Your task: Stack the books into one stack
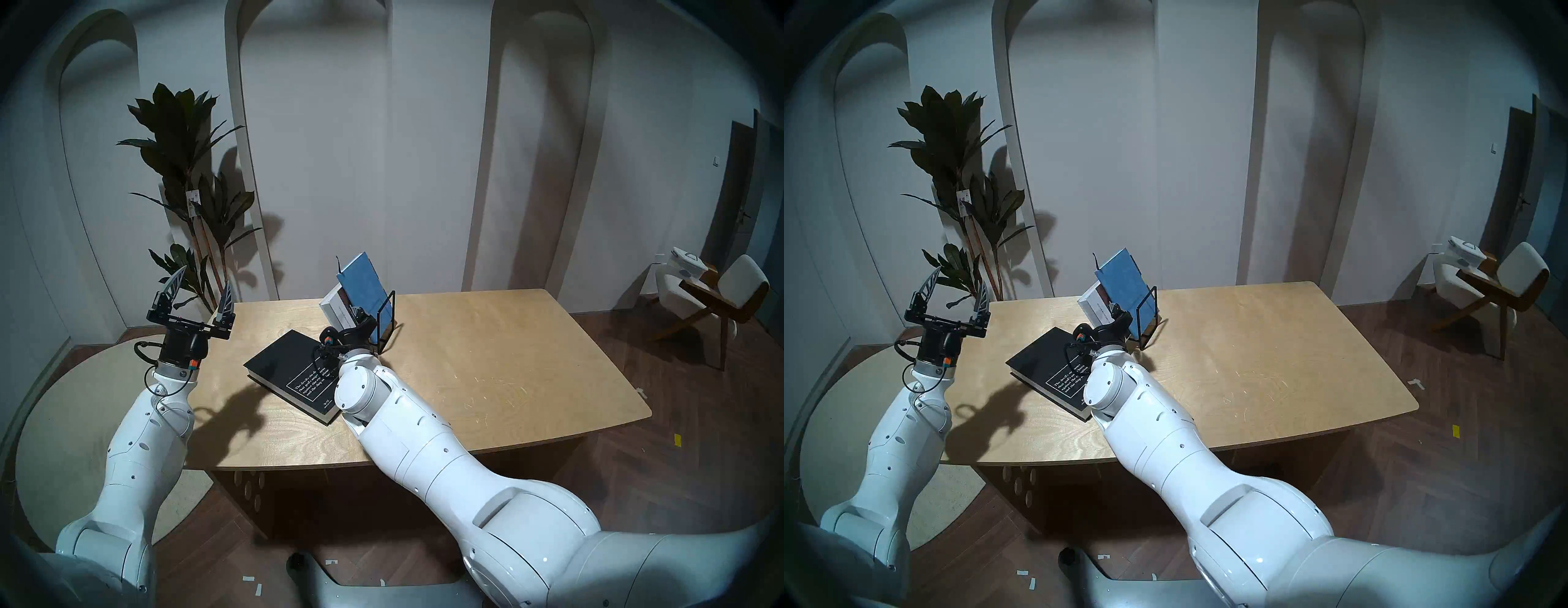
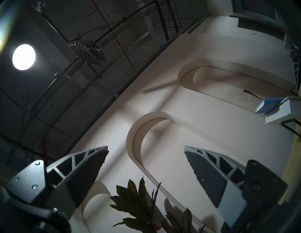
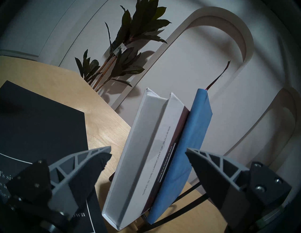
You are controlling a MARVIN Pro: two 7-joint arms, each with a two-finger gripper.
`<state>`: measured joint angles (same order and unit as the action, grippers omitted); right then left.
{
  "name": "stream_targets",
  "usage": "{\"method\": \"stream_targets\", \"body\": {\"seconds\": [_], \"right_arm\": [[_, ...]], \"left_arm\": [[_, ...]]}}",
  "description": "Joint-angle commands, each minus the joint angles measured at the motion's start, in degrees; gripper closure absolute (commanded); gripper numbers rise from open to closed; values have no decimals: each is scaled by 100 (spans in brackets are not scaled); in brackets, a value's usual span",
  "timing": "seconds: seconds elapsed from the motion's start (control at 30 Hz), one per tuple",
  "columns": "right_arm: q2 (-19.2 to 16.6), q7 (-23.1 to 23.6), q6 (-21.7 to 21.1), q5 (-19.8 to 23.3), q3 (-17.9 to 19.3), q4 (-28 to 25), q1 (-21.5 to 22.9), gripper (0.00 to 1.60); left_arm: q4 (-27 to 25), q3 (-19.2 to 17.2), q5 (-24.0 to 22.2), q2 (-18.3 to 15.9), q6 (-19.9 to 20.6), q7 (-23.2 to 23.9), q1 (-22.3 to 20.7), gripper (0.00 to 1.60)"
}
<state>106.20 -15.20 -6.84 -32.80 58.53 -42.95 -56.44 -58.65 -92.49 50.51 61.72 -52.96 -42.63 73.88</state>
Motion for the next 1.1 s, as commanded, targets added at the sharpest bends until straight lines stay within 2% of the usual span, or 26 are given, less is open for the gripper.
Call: {"method": "stream_targets", "body": {"seconds": [0.0, 0.03, 0.07, 0.13, 0.17, 0.63, 1.07], "right_arm": [[307, -122, -98, 43, 110, 272, 472, 8], [308, -138, -111, 50, 138, 321, 501, 86], [319, -152, -129, 53, 164, 387, 539, 122], [345, -180, -161, 62, 211, 512, 605, 153], [364, -200, -177, 71, 236, 568, 634, 158], [546, -681, -196, 254, 536, 1198, 1038, 160], [700, -1342, 161, 303, 588, 1440, 1251, 160]], "left_arm": [[-145, -47, -91, -9, 23, 35, -65, 0], [-151, -51, -103, -8, 24, 50, -64, 0], [-158, -54, -116, -8, 25, 67, -62, 0], [-174, -60, -147, -7, 28, 101, -56, 0], [-180, -64, -159, -7, 29, 116, -54, 0], [-341, -121, -417, 6, 117, 400, 12, 0], [-596, -180, -745, 24, 362, 743, 136, 0]]}}
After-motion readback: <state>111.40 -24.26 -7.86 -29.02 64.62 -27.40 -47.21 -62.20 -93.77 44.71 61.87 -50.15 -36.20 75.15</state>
